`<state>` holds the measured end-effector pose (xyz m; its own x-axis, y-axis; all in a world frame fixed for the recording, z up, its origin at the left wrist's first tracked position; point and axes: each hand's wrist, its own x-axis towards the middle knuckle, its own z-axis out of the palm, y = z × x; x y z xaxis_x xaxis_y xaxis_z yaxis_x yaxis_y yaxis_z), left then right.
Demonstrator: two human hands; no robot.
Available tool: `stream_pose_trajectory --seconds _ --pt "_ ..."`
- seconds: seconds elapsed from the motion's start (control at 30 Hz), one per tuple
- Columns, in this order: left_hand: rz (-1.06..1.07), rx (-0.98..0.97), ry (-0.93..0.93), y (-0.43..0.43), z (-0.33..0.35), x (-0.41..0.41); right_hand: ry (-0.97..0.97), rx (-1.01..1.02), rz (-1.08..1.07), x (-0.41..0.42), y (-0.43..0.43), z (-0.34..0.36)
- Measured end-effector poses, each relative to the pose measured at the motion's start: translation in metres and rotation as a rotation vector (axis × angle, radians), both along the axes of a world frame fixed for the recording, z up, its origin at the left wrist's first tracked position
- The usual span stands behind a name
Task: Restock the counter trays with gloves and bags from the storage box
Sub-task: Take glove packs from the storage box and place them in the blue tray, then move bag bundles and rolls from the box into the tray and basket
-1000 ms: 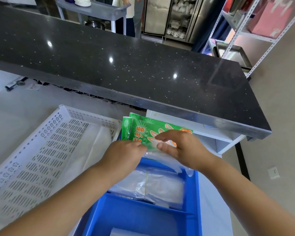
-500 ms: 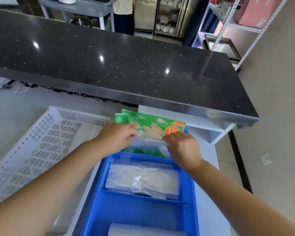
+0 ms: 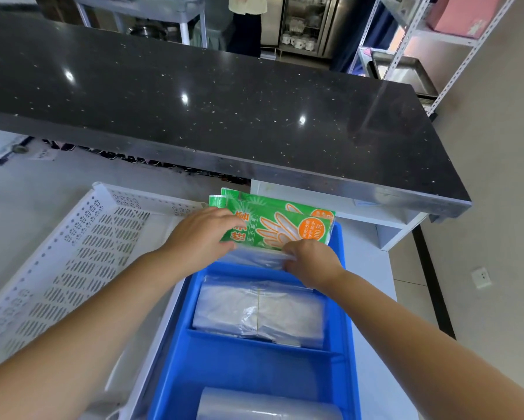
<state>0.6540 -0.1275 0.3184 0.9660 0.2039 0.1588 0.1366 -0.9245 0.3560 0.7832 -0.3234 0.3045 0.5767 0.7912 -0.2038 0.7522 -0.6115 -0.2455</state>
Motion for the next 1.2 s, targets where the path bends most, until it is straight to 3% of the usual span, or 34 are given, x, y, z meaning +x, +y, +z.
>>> stream_pose_trajectory --seconds 0.13,0.33,0.47,0.7,0.87,1.2 --pt "-0.086 0.1 0.18 -0.008 -0.009 0.004 -0.083 0.028 -0.001 0.002 -0.005 0.003" --pt "-0.026 0.141 0.155 -0.014 -0.015 0.014 -0.32 0.114 -0.033 0.011 -0.029 0.011" --pt "-0.01 0.153 0.173 -0.019 -0.018 0.016 -0.266 0.016 -0.028 0.008 -0.036 0.006" --pt "0.233 0.055 -0.062 -0.013 0.005 -0.021 -0.289 0.106 -0.042 0.015 -0.045 0.019" --pt "0.389 0.041 -0.068 -0.019 0.011 -0.064 -0.408 0.335 0.099 -0.003 -0.022 0.035" --pt "0.617 0.126 0.106 -0.024 0.012 -0.223 -0.291 0.316 0.523 -0.148 0.062 0.038"
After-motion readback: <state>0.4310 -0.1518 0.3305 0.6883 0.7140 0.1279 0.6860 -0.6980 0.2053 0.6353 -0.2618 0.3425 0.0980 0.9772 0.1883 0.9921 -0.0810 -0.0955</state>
